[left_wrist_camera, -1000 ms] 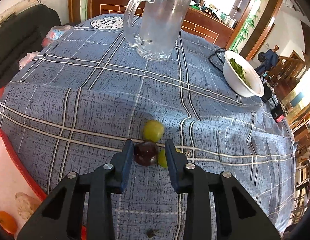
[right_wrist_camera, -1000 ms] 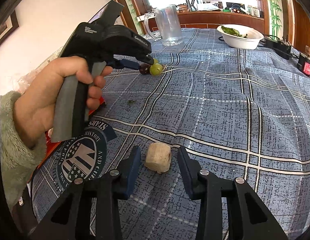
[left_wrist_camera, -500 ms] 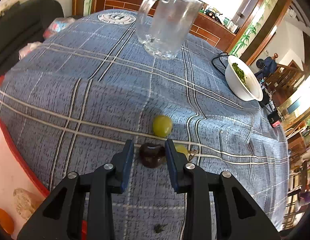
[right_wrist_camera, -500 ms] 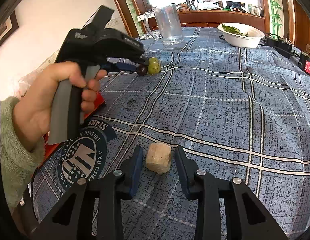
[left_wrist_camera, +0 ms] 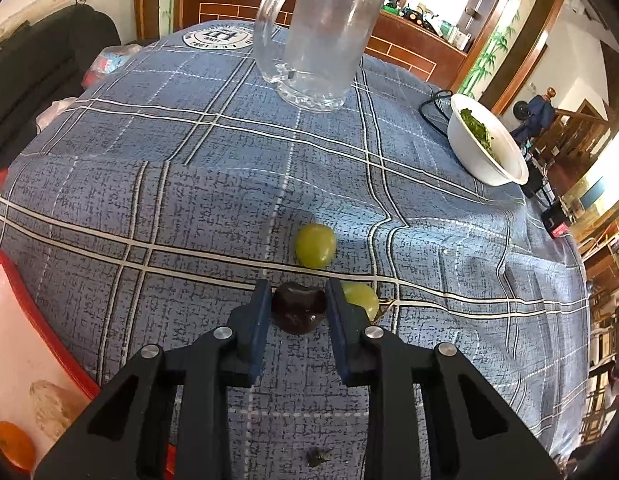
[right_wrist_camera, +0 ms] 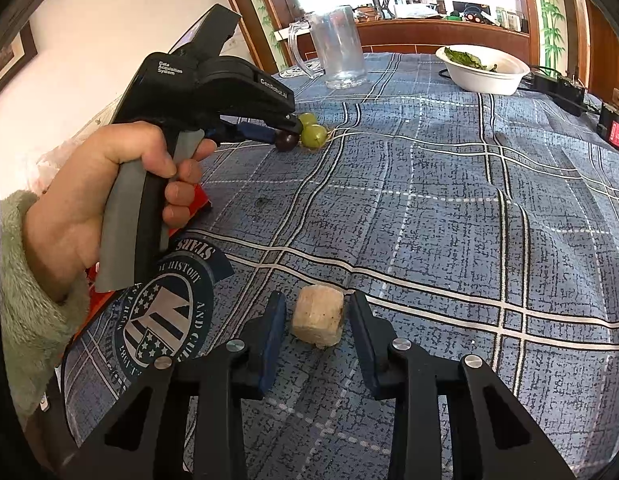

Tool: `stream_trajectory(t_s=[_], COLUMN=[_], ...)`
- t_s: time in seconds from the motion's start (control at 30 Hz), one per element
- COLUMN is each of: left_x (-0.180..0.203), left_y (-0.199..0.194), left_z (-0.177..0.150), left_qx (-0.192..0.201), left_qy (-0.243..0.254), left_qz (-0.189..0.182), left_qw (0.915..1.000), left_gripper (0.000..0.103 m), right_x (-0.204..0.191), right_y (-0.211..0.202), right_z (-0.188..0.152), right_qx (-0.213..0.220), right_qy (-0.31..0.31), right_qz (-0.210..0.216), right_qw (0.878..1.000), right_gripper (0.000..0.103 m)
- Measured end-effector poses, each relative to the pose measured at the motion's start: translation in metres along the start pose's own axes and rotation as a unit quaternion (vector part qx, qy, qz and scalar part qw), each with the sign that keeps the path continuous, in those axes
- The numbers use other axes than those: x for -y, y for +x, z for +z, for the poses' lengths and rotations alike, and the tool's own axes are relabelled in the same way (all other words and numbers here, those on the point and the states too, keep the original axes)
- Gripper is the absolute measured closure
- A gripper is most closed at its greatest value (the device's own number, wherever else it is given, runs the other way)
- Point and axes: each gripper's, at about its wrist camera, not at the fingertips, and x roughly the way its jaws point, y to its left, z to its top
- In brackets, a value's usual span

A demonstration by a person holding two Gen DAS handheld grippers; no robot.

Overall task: Organize fruits
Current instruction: 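Carry the grape toward the tray with the left tool while the right tool carries the bread cube there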

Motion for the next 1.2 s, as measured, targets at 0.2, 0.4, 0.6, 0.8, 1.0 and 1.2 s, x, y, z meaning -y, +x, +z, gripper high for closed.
stream_trajectory(t_s=[0.2,0.4,0.6,0.8,1.0,1.2], left_x=[-0.002,-0.020,-0.044,-0.078,-0.112,-0.147], left_y=[-0.009,-0.055,-0.109,-0.157,-0.194,-0.215], left_z=[-0.007,-0.018,-0.048,-0.089,-0.115,-0.134], left_qx=[0.009,0.037,0.066,0.080,0.103,0.113], left_qy=[0.000,0.003,0.003,-0.007,-0.018,-0.037], left_qz=[-0.006,-0.025,-0.039,-0.053,-0.041,-0.023], left_qw=[0.9999,0.9990,0.9970,0.9954,0.9937,0.9927], left_gripper=[0.080,0.080,0.080,0.080,0.079,0.079], right_x=[-0.003,-0.003,-0.004,-0.008,-0.038,-0.077], right_y=[-0.007,-0.013,-0.016,-0.021,-0.030,-0.030], right_z=[0.000,0.001,0.000,-0.002,-0.002,-0.003], right_qx=[0.020,0.034,0.040,0.048,0.057,0.050], right_qy=[-0.004,0.000,0.003,0.001,-0.026,-0.051], right_qz=[0.009,0.024,0.025,0.019,0.024,0.047], right_qw=[1.000,0.999,0.999,0.999,0.998,0.996], right_gripper=[0.075,0.076,0.075,0.075,0.076,0.076])
